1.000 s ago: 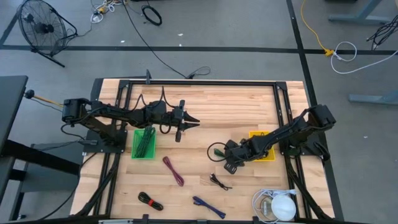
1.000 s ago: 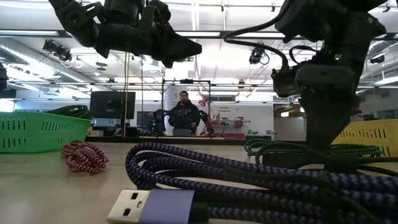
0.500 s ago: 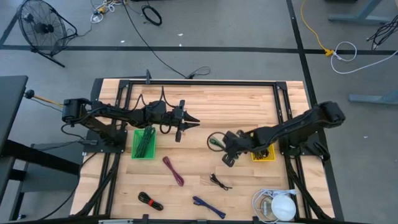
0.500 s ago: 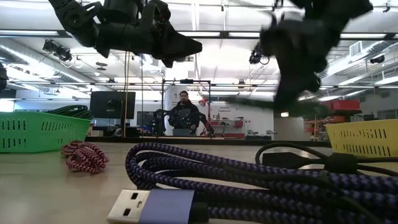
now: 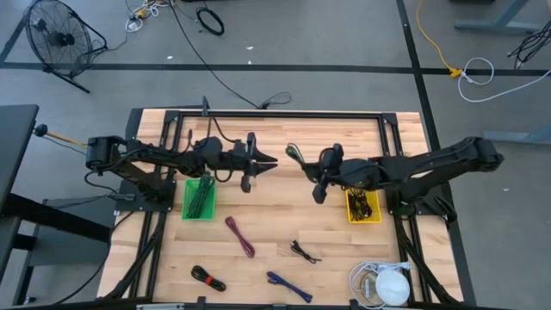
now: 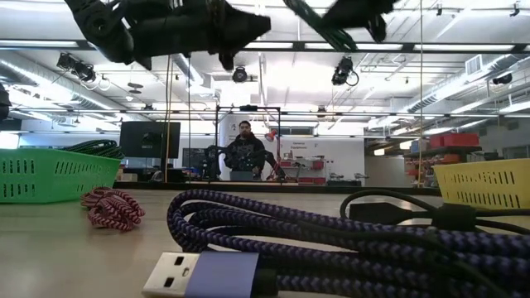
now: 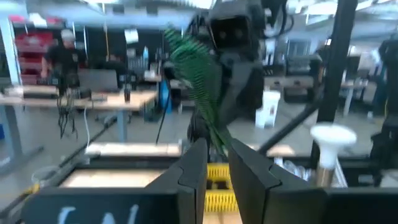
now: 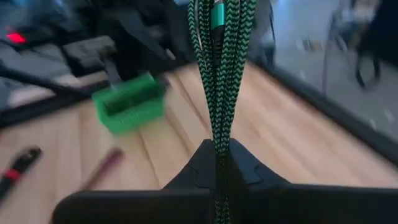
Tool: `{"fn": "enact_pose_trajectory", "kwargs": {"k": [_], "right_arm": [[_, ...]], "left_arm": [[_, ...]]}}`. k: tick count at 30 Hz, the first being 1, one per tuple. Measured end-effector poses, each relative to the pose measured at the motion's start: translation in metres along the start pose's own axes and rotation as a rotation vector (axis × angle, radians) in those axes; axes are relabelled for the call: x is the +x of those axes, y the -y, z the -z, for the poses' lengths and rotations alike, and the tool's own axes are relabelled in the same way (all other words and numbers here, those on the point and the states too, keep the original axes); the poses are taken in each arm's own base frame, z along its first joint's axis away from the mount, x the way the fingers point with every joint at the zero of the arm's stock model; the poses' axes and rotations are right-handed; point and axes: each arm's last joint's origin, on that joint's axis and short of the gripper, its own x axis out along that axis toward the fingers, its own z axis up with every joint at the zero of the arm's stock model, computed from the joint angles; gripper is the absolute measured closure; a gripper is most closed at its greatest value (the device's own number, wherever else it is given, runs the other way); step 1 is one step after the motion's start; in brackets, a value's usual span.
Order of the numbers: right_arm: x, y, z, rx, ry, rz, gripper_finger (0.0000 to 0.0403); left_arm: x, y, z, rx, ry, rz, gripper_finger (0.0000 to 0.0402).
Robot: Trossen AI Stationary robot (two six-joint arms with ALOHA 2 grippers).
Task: Pick & Place USB Port
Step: Put the green black charger cable into the green bin
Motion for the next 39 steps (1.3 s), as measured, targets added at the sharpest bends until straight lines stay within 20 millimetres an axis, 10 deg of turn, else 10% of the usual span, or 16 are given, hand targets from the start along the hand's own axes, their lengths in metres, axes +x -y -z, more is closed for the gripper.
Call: {"fn": "enact_pose_trajectory", "kwargs": {"k": [21, 34, 39], "right_arm": [[0.036, -0.022, -0.012, -0.116, 0.271, -0.095, 0.0397], [0.053, -0.018, -0.012, -0.111, 0.304, -0.090, 0.0397], [0.057, -0.018, -0.010, -0.115, 0.308, -0.096, 0.0397]], "left_arm": [[0.010, 0.003, -0.028, -0.022, 0.152, 0.058, 0.0232], [0.011, 0.005, -0.031, -0.016, 0.165, 0.080, 0.0253], [0.012, 0.005, -0.030, -0.014, 0.156, 0.078, 0.0333]]}}
